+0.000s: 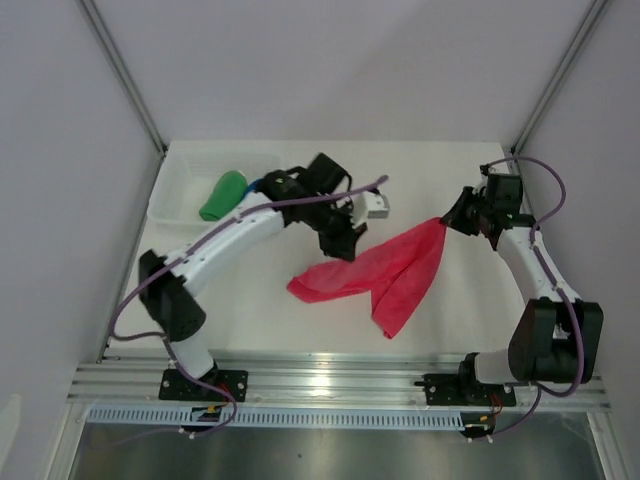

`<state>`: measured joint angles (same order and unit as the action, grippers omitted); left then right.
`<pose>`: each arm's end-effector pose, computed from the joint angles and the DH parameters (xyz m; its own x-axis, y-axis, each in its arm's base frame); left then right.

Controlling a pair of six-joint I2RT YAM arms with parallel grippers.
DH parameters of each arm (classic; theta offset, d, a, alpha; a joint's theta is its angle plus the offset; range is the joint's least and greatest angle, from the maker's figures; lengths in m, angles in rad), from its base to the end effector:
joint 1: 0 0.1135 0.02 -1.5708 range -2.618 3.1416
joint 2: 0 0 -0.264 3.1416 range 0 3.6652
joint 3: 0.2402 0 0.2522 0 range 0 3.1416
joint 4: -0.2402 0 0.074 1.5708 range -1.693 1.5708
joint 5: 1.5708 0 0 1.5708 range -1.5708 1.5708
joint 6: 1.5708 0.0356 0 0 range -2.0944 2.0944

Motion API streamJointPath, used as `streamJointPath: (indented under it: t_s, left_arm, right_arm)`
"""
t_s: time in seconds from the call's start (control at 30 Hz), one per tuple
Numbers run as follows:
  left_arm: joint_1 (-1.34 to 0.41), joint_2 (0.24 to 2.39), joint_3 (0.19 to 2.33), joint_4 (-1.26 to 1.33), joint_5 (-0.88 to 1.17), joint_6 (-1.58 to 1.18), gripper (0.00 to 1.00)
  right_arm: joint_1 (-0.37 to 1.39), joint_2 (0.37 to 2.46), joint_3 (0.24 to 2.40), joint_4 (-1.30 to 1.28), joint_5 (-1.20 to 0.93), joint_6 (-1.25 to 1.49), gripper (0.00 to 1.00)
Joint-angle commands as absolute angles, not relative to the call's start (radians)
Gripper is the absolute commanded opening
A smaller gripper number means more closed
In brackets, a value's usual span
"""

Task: Roll the towels
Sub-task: Flatten the towel

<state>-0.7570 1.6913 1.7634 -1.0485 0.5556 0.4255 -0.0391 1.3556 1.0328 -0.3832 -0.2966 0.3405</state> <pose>0.2416 -0.2541 0.3667 -0.2191 0.6894 -0.6905 0.9756 0.1429 -0.1669 0.2974 -0.0012 0.2805 -0.6728 0.3460 -0.6539 0.0423 0.9005 0.4329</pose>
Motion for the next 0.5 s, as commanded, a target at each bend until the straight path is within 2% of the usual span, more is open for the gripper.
streamJointPath:
  t_s: [0.0, 0.03, 0.1, 0.2, 0.27, 0.4, 0.47]
  left_arm:
    - [-0.846, 1.790, 1.766, -0.980, 0.690, 0.348, 0.33]
    - [-0.854, 1.810, 1.769, -0.953, 0.709, 0.338, 0.52]
    - [-0.864, 1.871, 1.795, -0.950, 0.756, 0.304, 0.75]
    - [-0.865, 1.916, 1.874, -1.031, 0.770, 0.301, 0.83]
    - [-0.862, 1.916, 1.905, -1.101, 0.759, 0.328, 0.85]
    - [-0.804, 1.844, 1.876, -1.158, 0.677, 0.304, 0.81]
    - [-0.758, 1.781, 1.836, -1.157, 0.531, 0.282, 0.79]
  right_arm:
    - [-0.073, 1.451, 1.084, -0.345, -0.262, 0.336, 0.17]
    - [-0.083, 1.475, 1.109, -0.365, -0.258, 0.339, 0.35]
    - [-0.106, 1.517, 1.146, -0.406, -0.249, 0.345, 0.48]
    - [-0.104, 1.487, 1.167, -0.448, -0.197, 0.337, 0.52]
    - [-0.098, 1.415, 1.135, -0.446, -0.144, 0.351, 0.55]
    - [-0.016, 1.283, 1.042, -0.468, -0.103, 0.386, 0.54]
    - [0.123, 1.209, 0.987, -0.485, -0.063, 0.438, 0.52]
